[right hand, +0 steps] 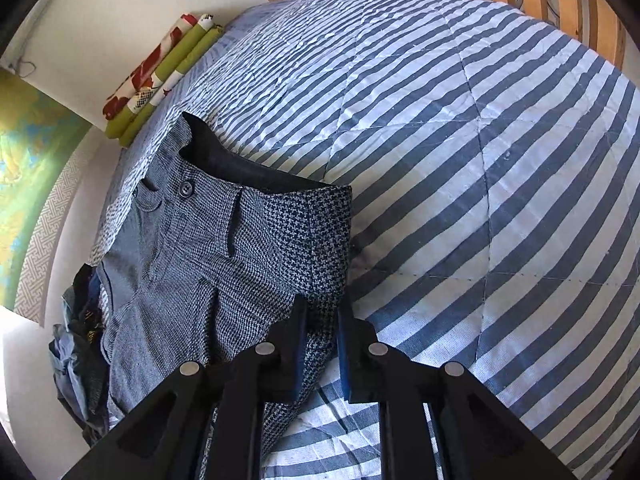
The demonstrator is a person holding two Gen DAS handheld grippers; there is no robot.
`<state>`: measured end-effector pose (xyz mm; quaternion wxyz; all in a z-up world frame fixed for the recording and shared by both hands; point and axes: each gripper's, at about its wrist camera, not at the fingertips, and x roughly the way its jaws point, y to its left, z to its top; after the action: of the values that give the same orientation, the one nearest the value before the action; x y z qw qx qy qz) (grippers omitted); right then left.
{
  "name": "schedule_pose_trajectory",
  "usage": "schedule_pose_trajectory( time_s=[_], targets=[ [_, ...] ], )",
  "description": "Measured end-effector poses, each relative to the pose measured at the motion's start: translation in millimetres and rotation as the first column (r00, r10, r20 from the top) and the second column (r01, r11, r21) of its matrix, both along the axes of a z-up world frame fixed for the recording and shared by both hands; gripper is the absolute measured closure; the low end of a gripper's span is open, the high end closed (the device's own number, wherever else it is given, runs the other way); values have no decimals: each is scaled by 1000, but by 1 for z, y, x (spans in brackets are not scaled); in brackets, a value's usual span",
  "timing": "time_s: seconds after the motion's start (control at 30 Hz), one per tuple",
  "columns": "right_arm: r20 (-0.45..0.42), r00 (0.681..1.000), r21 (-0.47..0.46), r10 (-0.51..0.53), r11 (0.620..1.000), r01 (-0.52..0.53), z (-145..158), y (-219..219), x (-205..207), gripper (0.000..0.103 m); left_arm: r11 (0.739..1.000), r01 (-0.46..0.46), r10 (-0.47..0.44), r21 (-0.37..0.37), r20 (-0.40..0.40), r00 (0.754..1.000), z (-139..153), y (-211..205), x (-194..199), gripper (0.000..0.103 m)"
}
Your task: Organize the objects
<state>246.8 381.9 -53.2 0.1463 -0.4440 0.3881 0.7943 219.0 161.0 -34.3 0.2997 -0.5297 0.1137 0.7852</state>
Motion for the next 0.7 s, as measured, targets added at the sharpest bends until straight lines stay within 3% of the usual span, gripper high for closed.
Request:
schedule_pose_trajectory(
  time_s=[0.1,0.27,0.3,0.37,0.4,0.43,0.5,0.7],
  targets=[
    [0,999,49,-40,998,40,9,4,4,62,998,22,-25,-52,-61,998,7,2,4,38],
    [15,1000,59,20,998,-20,9,-7,-12,54,984,42,-57,-173,-80,995,-19,1,4,34],
    [33,999,74,29,997,-31,7,-9,-16,54,980,56,-69,-189,-64,996,-28,3,4,35],
    [59,998,92,32,995,-37,2,-15,-20,58,970,67,-92,-236,-98,991,-36,4,8,49],
    [58,998,90,31,995,-36,1,-16,-19,75,970,75,-104,-230,-114,988,-33,3,8,64],
    [53,998,80,32,996,-37,1,-15,-17,84,974,73,-99,-215,-114,988,-30,1,7,75],
    [15,1000,47,13,999,-14,2,-10,-10,90,986,50,-70,-157,-124,990,-13,-7,4,80],
    [-143,988,-145,-65,988,44,23,6,25,94,999,3,2,39,-115,993,54,-39,5,88]
  ],
)
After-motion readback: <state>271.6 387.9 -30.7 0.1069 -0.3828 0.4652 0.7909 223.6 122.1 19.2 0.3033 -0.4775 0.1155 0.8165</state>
